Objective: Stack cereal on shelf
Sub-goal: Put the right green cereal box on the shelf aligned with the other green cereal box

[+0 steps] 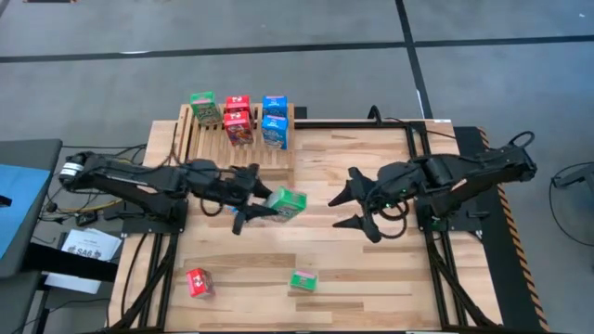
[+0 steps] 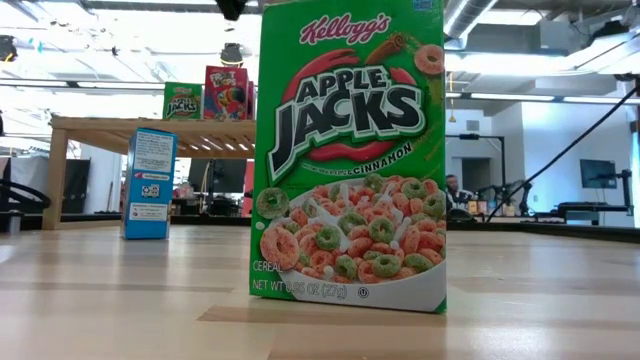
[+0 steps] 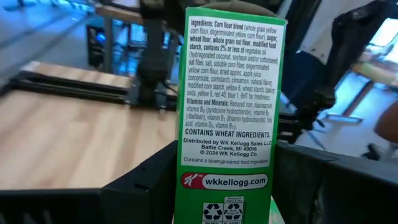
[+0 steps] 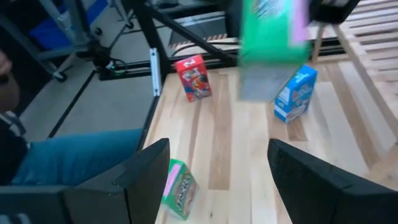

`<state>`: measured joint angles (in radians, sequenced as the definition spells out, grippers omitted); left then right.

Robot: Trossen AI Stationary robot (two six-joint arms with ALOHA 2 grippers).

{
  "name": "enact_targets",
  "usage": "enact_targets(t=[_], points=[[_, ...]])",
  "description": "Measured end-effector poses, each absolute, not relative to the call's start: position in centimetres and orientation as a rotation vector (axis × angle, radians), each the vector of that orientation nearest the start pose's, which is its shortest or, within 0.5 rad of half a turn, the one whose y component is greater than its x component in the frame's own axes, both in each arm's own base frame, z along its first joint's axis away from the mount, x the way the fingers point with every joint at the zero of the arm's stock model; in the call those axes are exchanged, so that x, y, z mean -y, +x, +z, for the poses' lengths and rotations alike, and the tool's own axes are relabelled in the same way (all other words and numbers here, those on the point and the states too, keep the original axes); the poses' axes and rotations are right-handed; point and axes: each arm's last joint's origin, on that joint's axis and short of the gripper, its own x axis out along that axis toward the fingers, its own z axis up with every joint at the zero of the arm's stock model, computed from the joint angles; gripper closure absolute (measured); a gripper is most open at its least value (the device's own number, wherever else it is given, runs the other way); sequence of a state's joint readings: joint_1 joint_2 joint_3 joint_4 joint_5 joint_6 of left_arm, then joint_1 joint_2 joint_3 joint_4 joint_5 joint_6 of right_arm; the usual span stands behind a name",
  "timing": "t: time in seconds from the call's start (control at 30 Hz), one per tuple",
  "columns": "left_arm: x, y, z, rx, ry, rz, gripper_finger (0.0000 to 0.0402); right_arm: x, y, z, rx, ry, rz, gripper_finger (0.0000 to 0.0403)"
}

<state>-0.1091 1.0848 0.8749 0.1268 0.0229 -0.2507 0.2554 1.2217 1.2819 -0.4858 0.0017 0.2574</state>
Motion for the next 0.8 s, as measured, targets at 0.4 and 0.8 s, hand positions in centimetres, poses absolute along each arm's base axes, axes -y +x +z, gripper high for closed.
enact_targets(t=[0.4,0.8], points=[[2.3,18.1,36.5,-0.008,-0.089,0.062,0.0211,-8.6,24.5,38.0,-0.505,0.148,0.212,0.0106],[0.6,11.6,33.9,0.164,-0.057,0.318,0.0211,-9.2,24.2,37.9,-0.51,0.12,0.181,0.0106]])
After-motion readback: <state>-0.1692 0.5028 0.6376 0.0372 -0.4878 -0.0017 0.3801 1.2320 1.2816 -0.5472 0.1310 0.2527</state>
